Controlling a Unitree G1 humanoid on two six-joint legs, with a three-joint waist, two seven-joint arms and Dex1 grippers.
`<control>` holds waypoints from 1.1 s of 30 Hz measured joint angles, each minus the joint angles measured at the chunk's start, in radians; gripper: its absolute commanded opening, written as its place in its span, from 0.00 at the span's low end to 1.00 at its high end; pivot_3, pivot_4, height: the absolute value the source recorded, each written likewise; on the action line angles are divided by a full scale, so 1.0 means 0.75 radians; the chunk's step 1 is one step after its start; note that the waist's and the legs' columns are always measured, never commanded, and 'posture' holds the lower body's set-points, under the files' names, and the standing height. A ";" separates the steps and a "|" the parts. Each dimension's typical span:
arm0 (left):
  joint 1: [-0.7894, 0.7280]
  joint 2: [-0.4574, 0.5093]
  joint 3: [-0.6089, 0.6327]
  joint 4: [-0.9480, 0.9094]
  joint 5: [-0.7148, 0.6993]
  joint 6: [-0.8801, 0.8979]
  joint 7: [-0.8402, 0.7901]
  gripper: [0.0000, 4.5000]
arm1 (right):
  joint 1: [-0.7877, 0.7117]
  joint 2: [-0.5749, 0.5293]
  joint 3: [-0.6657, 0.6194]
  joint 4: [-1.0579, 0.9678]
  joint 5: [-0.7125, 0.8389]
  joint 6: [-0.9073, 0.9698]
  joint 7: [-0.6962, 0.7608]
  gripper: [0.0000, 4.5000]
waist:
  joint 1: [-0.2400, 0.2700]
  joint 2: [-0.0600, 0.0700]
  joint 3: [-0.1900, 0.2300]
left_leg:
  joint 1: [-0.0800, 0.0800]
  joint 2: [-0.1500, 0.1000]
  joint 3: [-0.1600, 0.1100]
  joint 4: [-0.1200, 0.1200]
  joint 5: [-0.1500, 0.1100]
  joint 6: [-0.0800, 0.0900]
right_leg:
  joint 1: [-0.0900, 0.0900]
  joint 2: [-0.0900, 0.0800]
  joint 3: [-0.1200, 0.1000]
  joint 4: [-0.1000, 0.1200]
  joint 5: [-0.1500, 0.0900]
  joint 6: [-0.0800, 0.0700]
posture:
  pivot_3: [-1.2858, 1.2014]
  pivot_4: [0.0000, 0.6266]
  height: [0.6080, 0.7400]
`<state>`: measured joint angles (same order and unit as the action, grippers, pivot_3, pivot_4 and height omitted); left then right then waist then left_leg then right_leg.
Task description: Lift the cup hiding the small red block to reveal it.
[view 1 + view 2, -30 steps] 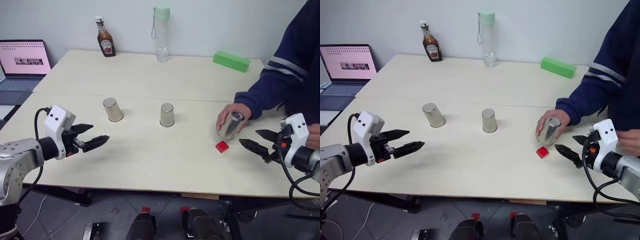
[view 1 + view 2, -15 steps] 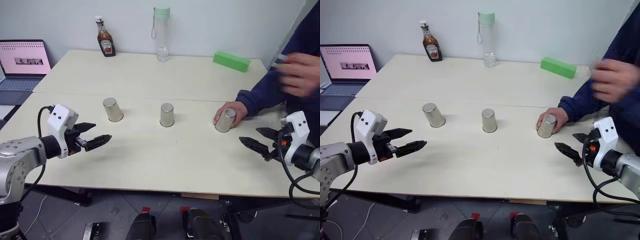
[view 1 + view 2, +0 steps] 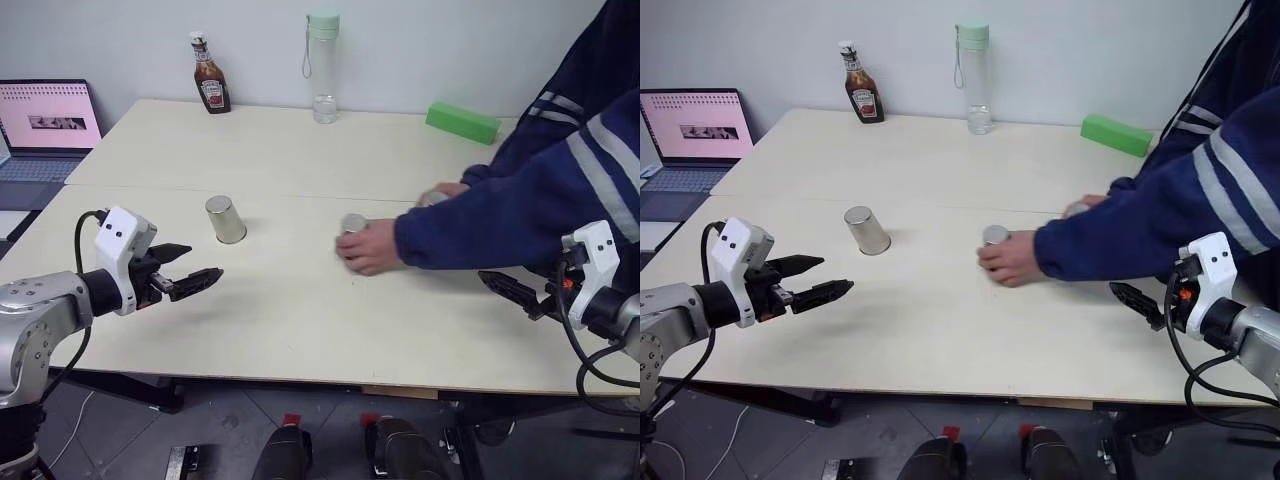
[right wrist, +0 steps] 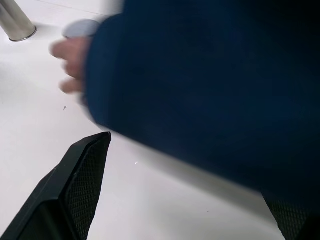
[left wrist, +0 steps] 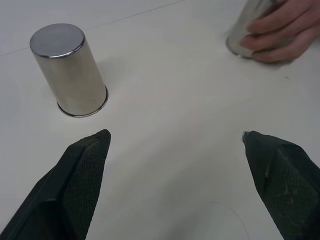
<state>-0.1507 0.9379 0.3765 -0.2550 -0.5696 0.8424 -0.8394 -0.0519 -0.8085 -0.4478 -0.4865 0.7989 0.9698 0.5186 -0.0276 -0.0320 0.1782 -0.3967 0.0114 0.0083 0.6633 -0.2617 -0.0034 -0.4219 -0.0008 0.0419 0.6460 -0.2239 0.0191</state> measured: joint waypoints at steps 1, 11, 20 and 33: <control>0.000 0.000 0.000 -0.006 0.000 0.000 0.000 1.00 | 0.000 0.000 0.000 0.002 0.000 0.000 0.000 0.99 | 0.000 0.000 0.000 | 0.000 0.000 0.000 0.000 0.000 0.000 | 0.000 0.000 0.000 0.000 0.000 0.000 | 0.52 0.24 1.00; -0.001 0.001 0.000 -0.011 -0.001 0.000 -0.001 1.00 | -0.012 0.000 0.001 0.012 -0.003 0.000 -0.001 0.99 | -0.001 0.000 0.000 | 0.000 0.000 0.000 0.000 0.000 0.000 | 0.000 0.000 0.000 0.000 0.000 0.000 | 0.52 0.24 1.00; -0.001 0.001 0.000 -0.012 -0.002 0.000 0.000 1.00 | -0.013 -0.002 0.004 0.012 0.020 0.002 0.033 0.99 | -0.001 0.000 0.000 | 0.000 0.000 0.000 0.000 0.000 0.000 | 0.000 0.000 0.000 0.000 0.000 0.000 | 0.52 0.24 1.00; -0.129 -0.177 -0.123 -0.063 -0.015 -0.060 0.084 1.00 | -0.092 -0.019 0.134 -0.022 0.084 0.000 0.127 0.99 | 0.012 0.000 0.000 | 0.000 -0.002 0.000 0.002 0.000 0.000 | 0.002 0.000 -0.001 0.000 0.003 0.005 | 0.52 0.24 1.00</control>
<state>-0.2471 0.8052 0.2845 -0.3023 -0.5812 0.7974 -0.7764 -0.1208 -0.8231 -0.3474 -0.5032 0.8621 0.9700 0.6140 -0.0187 -0.0320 0.1781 -0.3964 0.0101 0.0079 0.6647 -0.2616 -0.0034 -0.4206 -0.0007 0.0414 0.6461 -0.2215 0.0231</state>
